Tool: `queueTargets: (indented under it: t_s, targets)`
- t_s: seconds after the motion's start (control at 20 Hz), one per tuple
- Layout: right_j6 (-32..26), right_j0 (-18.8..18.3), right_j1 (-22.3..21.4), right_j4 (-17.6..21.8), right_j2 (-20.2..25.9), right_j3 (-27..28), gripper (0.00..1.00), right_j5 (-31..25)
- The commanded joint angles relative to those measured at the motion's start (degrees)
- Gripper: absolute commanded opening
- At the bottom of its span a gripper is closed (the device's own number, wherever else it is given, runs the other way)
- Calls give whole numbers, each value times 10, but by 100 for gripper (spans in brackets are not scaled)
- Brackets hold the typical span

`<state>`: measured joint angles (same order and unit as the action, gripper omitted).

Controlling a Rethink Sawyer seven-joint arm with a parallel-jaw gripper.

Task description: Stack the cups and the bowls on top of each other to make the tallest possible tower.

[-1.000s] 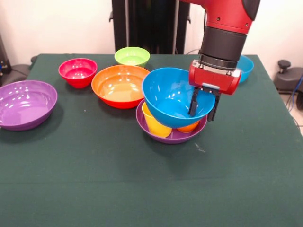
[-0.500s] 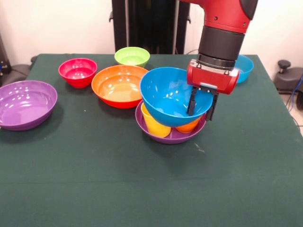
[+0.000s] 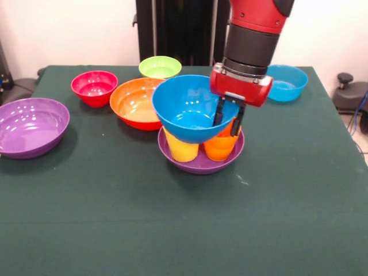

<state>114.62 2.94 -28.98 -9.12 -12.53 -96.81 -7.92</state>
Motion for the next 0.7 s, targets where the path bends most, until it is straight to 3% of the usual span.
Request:
queueTargets:
  t_s: [0.05, 0.7]
  targets:
    - [12, -28, 45, 44, 65, -75, 0, -97]
    - [33, -21, 55, 40, 72, -75, 0, -60]
